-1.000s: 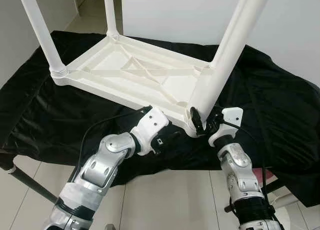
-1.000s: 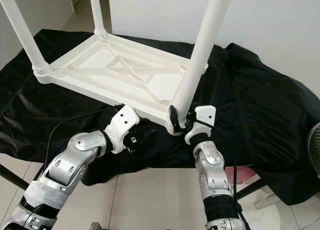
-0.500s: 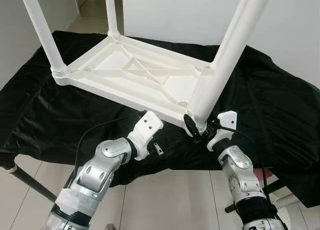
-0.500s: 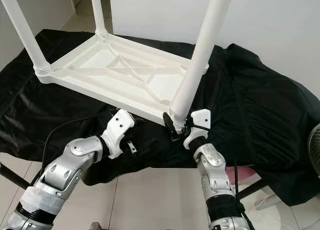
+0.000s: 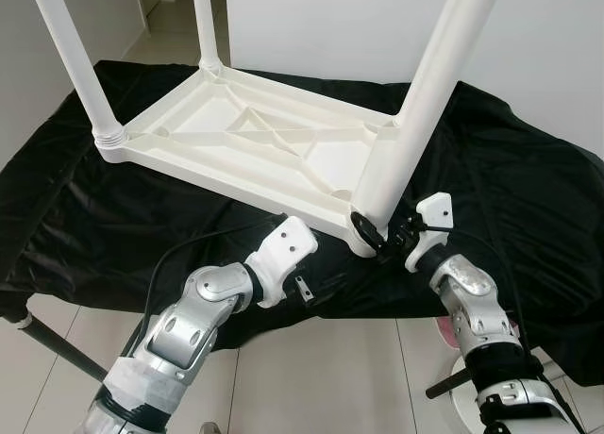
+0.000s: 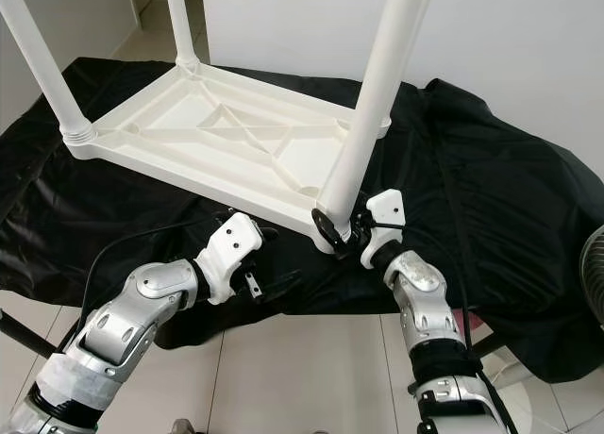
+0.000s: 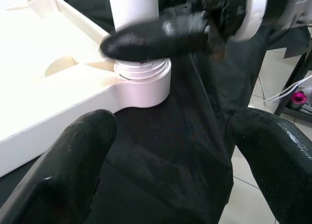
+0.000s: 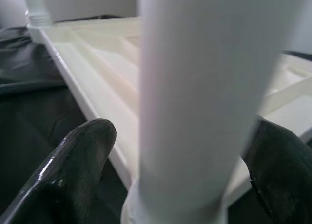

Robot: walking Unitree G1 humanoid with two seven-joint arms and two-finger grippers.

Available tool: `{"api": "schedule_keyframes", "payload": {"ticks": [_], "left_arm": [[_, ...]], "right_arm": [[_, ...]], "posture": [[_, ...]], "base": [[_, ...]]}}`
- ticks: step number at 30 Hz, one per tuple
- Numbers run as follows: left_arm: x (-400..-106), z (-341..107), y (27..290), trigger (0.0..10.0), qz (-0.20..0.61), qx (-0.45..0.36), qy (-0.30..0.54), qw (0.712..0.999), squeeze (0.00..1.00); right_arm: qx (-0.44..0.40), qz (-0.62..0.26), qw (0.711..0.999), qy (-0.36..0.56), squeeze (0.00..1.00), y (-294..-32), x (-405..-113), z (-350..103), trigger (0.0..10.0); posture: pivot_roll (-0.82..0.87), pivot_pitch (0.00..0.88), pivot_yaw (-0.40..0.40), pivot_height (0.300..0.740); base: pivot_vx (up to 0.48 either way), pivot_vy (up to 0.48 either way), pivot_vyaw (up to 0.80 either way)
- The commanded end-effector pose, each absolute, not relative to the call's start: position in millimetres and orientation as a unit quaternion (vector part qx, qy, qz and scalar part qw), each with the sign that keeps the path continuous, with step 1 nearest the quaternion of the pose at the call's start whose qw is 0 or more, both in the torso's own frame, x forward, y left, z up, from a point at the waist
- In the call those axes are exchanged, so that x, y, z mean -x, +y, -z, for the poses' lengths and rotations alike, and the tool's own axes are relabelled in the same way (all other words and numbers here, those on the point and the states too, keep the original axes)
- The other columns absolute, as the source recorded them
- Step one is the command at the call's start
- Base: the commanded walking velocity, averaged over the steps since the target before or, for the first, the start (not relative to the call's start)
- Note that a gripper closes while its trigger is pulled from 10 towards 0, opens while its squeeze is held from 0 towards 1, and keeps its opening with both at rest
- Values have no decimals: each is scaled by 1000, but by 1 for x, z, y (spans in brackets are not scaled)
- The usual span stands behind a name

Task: Building children table

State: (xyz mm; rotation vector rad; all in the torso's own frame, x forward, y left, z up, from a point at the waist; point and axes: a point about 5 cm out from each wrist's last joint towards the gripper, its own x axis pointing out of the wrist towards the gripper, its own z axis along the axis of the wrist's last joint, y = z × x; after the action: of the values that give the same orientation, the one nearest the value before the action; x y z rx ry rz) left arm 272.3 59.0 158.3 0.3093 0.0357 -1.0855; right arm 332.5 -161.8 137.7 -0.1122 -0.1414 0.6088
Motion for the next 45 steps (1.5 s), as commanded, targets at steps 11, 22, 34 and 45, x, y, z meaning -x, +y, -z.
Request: {"api": "schedule_keyframes", "payload": {"ticks": [11,22,34,45], "left_arm": [[-270,-157,61,10000,512,-161,24,844,0],[-270,-155,67,10000,492,-155,37,856,0],[-269,-152,72,10000,491,-157,43,856,0],[-267,-154,67,10000,501,-142,33,853,0]], "right_arm": [[65,-335,939,-46,0,-149,-341,-130,863],[48,-332,941,-45,0,-153,-340,-123,10000],[16,-260,962,-87,0,-156,-334,-132,10000],[-6,-130,988,-89,0,-146,-315,-127,10000]], "posture": [[33,63,-62,740],[39,48,-65,740],[29,44,-64,740],[18,35,-87,740]], "base": [[0,0,0],[0,0,0],[0,0,0],[0,0,0]]}}
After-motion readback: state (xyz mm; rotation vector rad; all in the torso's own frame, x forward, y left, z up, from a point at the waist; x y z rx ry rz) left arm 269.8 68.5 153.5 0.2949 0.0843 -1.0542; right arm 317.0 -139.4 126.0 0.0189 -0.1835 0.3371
